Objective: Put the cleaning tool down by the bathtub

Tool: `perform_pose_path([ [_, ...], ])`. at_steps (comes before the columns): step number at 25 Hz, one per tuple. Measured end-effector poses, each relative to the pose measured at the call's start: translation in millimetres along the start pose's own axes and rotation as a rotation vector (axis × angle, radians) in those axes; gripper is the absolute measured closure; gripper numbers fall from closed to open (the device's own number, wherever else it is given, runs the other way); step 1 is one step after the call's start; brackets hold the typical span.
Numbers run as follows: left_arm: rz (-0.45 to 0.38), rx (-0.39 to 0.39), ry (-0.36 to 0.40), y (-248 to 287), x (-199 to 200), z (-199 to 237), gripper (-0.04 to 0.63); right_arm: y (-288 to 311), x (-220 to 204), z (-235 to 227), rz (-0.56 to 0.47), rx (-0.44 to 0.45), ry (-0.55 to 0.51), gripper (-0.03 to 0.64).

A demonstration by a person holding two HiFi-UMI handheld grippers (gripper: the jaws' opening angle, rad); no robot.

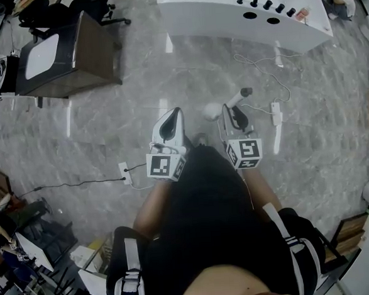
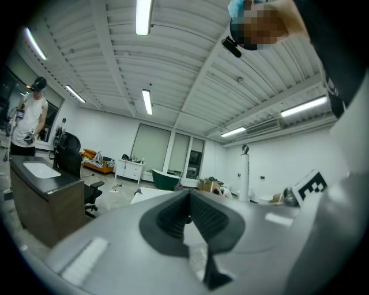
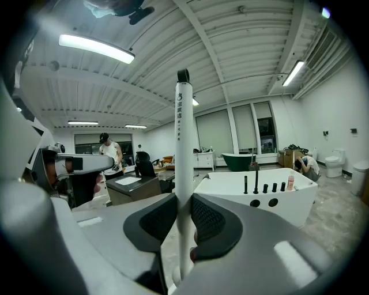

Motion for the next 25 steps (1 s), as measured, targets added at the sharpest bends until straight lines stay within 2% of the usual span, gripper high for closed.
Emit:
perform_pose_path([
  [15, -0.002, 0.001, -0.02, 63, -3, 16, 0.588, 44, 12, -29, 0.016, -0.012, 0.003, 0.537],
  [25, 0.002, 0.002, -0.032, 113, 2, 55, 0.588, 101, 31, -37, 0.022, -0.017, -0.007, 0.537],
])
Point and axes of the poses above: the fingertips, and each gripper's own axes: y forward along the fingers, z to its left, x out of its top, the point moved 7 cm from there along -y, backward along the fingers, and after that the axes turned 2 degrees about x, right-handed, at the moved point
